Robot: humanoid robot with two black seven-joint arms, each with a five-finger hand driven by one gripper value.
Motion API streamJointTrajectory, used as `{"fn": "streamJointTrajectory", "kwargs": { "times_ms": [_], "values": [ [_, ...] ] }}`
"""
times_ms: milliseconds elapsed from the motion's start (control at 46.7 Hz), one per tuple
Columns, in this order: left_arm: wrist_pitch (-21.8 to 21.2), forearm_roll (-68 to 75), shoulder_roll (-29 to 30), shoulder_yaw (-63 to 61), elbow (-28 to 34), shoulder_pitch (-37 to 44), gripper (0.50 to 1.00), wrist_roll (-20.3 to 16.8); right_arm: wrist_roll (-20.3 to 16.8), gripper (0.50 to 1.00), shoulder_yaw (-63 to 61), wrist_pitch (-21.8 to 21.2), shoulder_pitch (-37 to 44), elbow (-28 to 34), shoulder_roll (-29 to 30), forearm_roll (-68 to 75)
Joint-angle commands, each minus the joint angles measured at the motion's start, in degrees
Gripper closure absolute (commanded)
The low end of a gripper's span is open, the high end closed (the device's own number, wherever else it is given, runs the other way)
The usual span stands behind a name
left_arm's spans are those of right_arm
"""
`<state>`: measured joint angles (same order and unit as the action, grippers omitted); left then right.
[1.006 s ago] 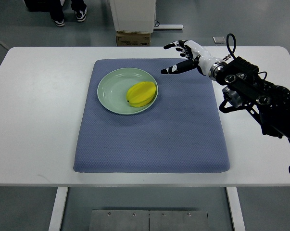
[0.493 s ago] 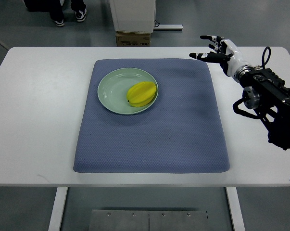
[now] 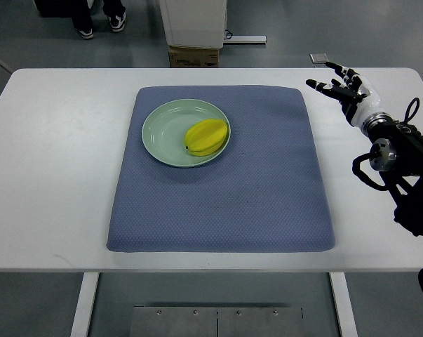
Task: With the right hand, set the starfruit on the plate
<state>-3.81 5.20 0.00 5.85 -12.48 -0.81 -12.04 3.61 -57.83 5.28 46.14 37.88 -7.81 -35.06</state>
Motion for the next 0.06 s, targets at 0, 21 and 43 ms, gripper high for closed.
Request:
{"fn": "streamJointTrajectory", "kwargs": {
  "times_ms": [0,21,43],
  "values": [
    [0.0,0.0,0.0,0.0,0.0,-0.1,0.500,0.0,0.0,0.500,-0.6,0.0,-0.5,0.1,0.2,0.1],
    [0.0,0.1,0.0,-0.1,0.0,-0.1,0.500,0.0,0.0,0.500,-0.7,0.0,-0.7,0.1,0.2,0.1],
    [0.0,0.1,0.0,-0.1,0.0,-0.1,0.500,0.0,0.0,0.500,-0.9,-0.1,-0.9,0.1,0.2,0.1]
  ]
}}
